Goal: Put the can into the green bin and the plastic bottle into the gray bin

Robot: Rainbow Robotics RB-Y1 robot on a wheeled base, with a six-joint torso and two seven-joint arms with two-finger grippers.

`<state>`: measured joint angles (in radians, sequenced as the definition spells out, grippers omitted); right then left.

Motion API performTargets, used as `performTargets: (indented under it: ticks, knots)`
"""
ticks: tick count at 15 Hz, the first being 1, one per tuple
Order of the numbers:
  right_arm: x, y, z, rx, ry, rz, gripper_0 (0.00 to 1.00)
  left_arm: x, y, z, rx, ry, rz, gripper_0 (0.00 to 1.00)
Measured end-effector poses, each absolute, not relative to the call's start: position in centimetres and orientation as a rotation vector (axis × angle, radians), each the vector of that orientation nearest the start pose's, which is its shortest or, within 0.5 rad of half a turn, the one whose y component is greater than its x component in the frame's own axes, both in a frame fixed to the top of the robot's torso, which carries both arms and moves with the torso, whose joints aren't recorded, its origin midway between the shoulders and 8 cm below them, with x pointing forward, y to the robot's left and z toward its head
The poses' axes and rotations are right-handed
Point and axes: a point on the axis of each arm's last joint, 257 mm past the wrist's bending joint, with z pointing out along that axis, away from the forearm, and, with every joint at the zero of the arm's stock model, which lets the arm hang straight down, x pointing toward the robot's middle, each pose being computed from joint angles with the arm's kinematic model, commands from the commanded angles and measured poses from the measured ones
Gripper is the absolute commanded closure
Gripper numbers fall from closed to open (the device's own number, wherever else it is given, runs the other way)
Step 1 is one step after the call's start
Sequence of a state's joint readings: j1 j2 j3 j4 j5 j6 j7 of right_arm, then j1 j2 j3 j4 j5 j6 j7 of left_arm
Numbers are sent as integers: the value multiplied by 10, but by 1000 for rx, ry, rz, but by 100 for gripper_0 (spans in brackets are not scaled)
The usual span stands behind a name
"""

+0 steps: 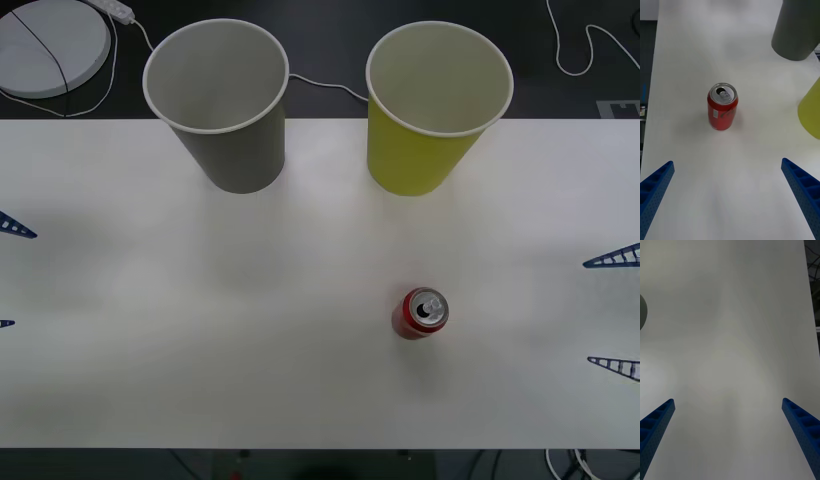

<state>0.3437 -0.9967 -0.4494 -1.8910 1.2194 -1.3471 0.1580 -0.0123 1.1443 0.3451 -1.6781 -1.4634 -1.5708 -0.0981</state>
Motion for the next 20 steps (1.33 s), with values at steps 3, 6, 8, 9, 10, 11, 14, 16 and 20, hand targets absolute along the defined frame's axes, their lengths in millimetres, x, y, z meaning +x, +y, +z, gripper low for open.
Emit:
performTargets:
  ticks: [3,6,8,9,10,11,14,16,20]
  knots:
    - [311,-327,-180,-1588,1461,250,0,359,388,-151,1911,1631,-88,0]
    - [311,-325,-195,-1536,1440,257,0,359,388,-151,1911,1631,-88,0]
    - [309,-322,-206,-1490,1447,282,0,359,388,-151,1911,1631,-88,0]
    - [308,-320,-211,-1470,1449,294,0,359,388,-151,1911,1631,-88,0]
    - [306,-319,-217,-1448,1451,308,0,359,388,-151,1911,1631,-88,0]
    - [306,-318,-223,-1424,1455,323,0,359,388,-151,1911,1631,-88,0]
    - [308,-311,-236,-1348,1454,382,0,359,388,-151,1911,1631,-88,0]
    - [312,-305,-249,-1276,1462,442,0,359,388,-151,1911,1631,-88,0]
    - [324,-305,-264,-1187,1458,474,0,359,388,-151,1911,1631,-88,0]
